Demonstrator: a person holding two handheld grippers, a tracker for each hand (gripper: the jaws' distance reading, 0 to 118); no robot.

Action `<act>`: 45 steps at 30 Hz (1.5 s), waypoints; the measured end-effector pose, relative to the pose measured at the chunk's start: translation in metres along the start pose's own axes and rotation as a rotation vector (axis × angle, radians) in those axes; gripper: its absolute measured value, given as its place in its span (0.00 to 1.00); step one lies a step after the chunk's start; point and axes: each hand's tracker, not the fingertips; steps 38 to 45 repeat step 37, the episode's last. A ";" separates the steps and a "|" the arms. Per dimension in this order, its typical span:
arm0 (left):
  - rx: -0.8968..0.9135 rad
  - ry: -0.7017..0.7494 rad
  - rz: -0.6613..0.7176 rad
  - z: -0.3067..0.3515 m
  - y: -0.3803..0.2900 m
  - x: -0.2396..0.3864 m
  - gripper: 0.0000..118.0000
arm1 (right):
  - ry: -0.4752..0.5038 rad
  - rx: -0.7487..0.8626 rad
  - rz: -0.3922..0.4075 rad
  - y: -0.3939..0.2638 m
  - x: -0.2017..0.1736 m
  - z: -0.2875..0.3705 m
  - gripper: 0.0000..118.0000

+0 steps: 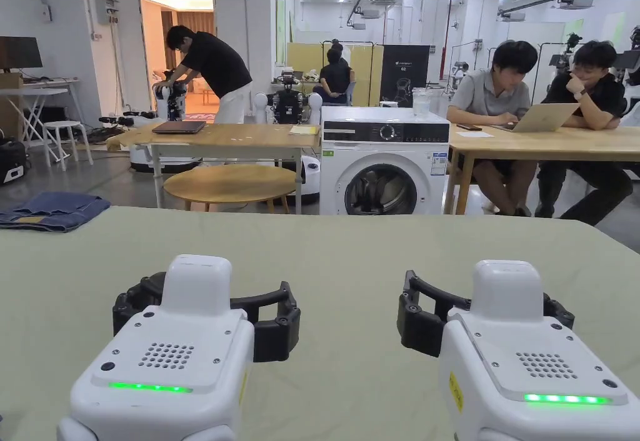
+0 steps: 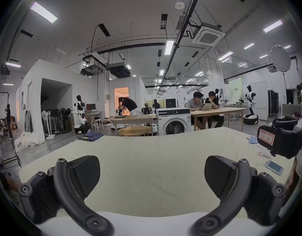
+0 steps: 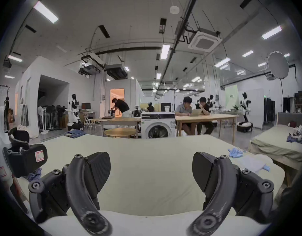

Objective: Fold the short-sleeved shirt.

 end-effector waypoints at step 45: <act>-0.034 -0.004 0.032 -0.006 -0.001 0.000 1.00 | -0.072 -0.035 0.037 0.006 -0.006 0.008 0.85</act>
